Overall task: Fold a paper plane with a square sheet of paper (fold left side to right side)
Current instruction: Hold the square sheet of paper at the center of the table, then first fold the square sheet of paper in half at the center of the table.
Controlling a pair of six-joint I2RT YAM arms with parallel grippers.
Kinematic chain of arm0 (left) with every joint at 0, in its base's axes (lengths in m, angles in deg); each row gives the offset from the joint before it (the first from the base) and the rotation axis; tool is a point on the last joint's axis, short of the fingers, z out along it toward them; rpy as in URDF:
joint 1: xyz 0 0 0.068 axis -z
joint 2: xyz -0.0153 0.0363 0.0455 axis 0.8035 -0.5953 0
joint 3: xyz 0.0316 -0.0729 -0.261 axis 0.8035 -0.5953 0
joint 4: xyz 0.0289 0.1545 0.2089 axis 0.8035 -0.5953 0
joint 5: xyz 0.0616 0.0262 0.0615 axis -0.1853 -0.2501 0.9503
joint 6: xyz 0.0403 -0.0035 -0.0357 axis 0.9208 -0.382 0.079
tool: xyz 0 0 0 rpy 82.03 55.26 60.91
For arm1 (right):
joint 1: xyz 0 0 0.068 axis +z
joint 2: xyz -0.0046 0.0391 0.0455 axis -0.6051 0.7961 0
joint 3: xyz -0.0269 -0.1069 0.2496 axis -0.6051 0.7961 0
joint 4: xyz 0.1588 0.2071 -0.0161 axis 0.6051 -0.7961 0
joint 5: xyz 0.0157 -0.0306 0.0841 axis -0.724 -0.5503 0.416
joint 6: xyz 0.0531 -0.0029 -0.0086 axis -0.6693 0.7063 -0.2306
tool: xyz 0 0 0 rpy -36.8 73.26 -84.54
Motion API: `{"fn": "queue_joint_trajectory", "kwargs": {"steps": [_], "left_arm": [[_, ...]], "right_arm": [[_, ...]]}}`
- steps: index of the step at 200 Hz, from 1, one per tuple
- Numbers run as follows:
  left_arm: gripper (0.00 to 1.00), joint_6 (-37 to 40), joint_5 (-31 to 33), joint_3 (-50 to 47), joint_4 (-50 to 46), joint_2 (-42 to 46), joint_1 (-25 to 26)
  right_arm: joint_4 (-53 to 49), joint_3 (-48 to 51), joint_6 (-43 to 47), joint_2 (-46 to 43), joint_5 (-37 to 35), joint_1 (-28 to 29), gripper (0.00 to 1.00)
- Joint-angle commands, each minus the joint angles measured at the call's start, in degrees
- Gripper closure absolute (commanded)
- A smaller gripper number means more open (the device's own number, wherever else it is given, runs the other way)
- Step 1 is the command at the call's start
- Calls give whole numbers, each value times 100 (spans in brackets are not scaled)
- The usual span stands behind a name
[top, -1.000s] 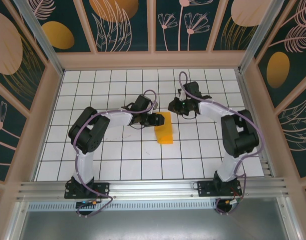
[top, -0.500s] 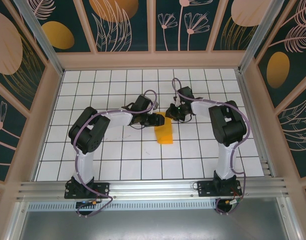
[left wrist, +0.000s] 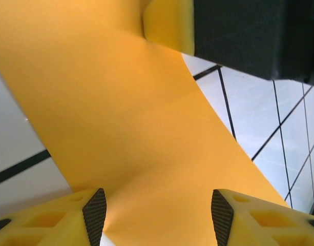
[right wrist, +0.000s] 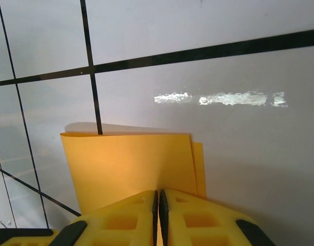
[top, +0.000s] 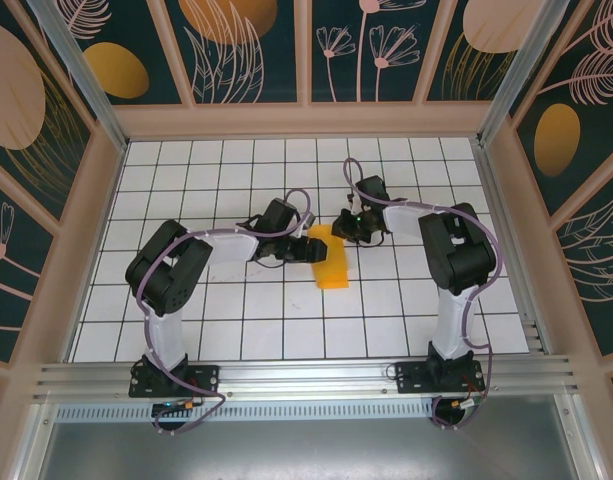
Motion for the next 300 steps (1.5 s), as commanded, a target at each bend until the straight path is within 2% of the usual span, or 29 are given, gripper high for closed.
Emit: {"fn": "queue_joint_trajectory", "kwargs": {"steps": [1, 63, 98, 170, 300], "left_arm": [[41, -5, -283, -92, 327, 153, 49], [41, 21, -193, -149, 414, 440, 84], [41, 28, -297, -30, 397, 213, 106], [41, 286, -301, 167, 23, -143, 228], [42, 905, -136, -166, -666, 58, 500]], "right_arm": [[-473, 241, -32, 111, -276, 60, 84], [-554, 254, -18, 99, -370, 94, 84], [-547, 255, -35, 74, -379, 103, 84], [-600, 232, -27, 102, -428, 110, 84], [-670, 241, -62, 113, -481, 116, 84]]}}
